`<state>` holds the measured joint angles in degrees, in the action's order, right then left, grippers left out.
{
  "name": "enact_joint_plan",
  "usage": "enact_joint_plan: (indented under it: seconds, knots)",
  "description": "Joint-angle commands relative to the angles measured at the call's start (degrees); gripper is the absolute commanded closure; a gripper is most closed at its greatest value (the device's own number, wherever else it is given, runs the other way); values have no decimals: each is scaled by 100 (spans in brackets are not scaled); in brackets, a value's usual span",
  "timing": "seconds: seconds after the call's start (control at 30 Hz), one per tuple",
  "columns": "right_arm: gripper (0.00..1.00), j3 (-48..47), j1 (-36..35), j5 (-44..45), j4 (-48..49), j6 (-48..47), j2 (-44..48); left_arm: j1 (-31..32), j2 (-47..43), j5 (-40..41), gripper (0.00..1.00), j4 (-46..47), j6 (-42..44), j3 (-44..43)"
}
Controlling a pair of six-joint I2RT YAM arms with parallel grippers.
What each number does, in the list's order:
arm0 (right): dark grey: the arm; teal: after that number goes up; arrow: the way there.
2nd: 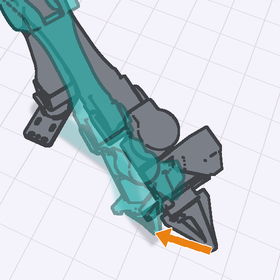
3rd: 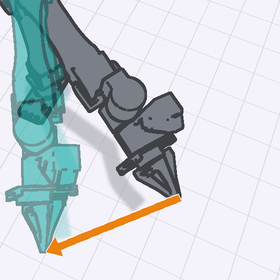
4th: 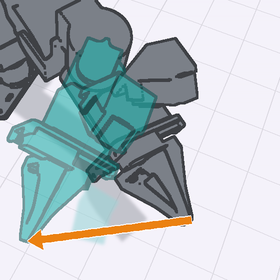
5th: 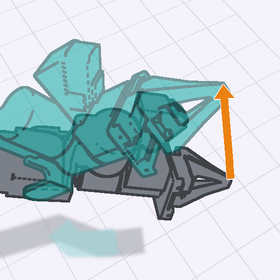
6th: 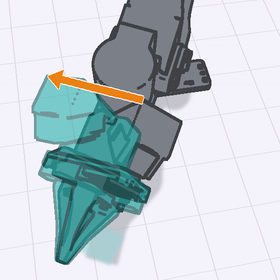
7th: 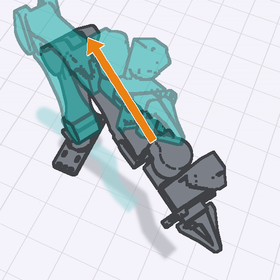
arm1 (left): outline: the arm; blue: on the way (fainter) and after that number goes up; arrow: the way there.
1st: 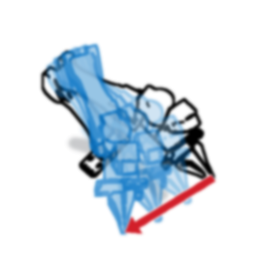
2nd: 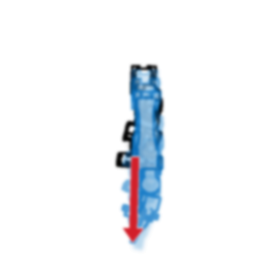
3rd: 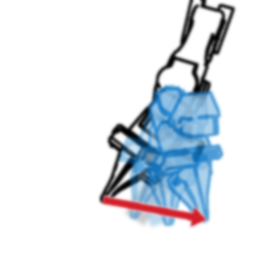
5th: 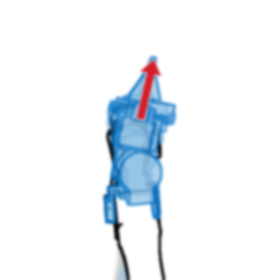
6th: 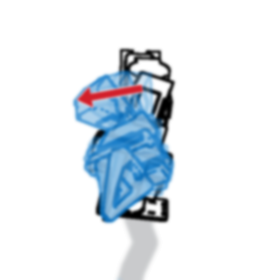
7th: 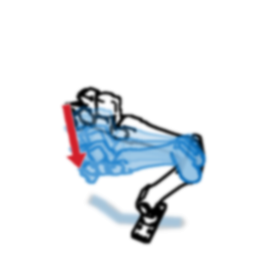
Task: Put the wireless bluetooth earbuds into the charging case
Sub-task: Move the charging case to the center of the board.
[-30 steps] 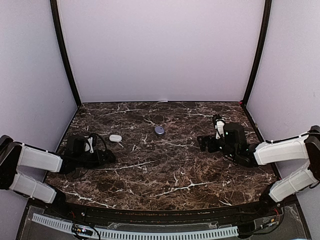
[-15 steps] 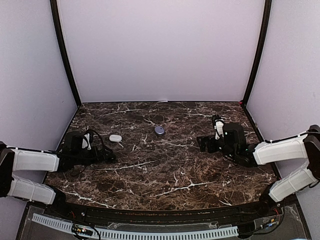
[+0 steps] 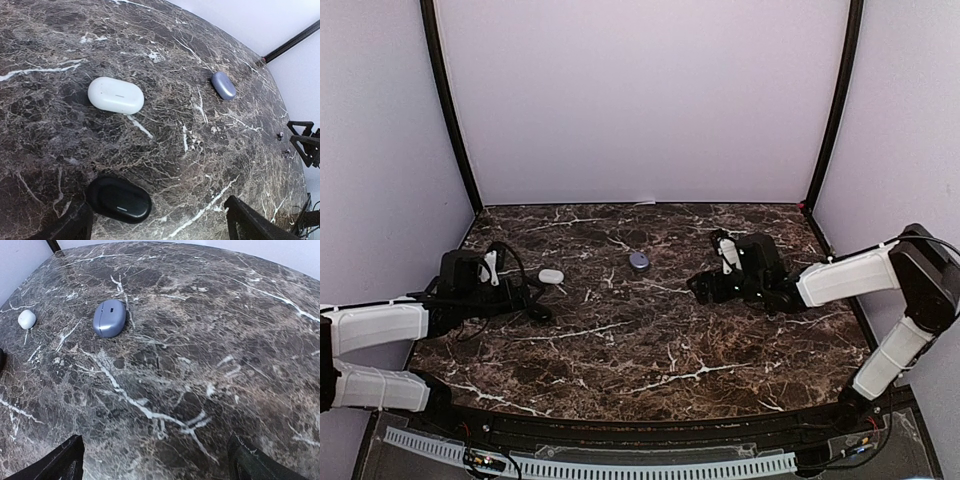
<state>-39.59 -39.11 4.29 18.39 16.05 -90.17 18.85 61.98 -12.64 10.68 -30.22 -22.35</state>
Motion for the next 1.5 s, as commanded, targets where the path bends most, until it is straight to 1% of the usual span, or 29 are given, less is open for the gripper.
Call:
enact_joint_plan:
  seconds: [0.0, 0.13, 0.33, 0.6, 0.93, 1.13, 1.37, 1.47]
  knots:
    - [1, -894, -203, -417, -716, -226, -628, -22, -25, -477, 6, 433, 195, 97]
    - [2, -1685, -364, -406, -1296, -314, -1250, -22, -170, -660, 6, 666, 252, 227]
    - [3, -2987, -541, -97, -2034, -378, -2203, -28, -431, -757, 7, 785, 339, 378]
    - [5, -4003, -647, 262, -2294, -401, -3074, -24, -541, -934, 7, 1066, 308, 609]
    - [6, -4690, -755, 738, -2113, -526, -3764, -25, -551, -1106, 8, 1246, 331, 680]
    - [7, -4833, -776, 868, -1699, -694, -4082, -29, -619, -1185, 8, 1312, 316, 714]
    - [10, -4990, -795, 1069, -1302, -917, -4369, -29, -652, -1241, 8, 1360, 292, 728]
    - [13, -5337, -799, 1050, -1515, -894, -4644, -25, -638, -1240, 8, 1366, 288, 749]
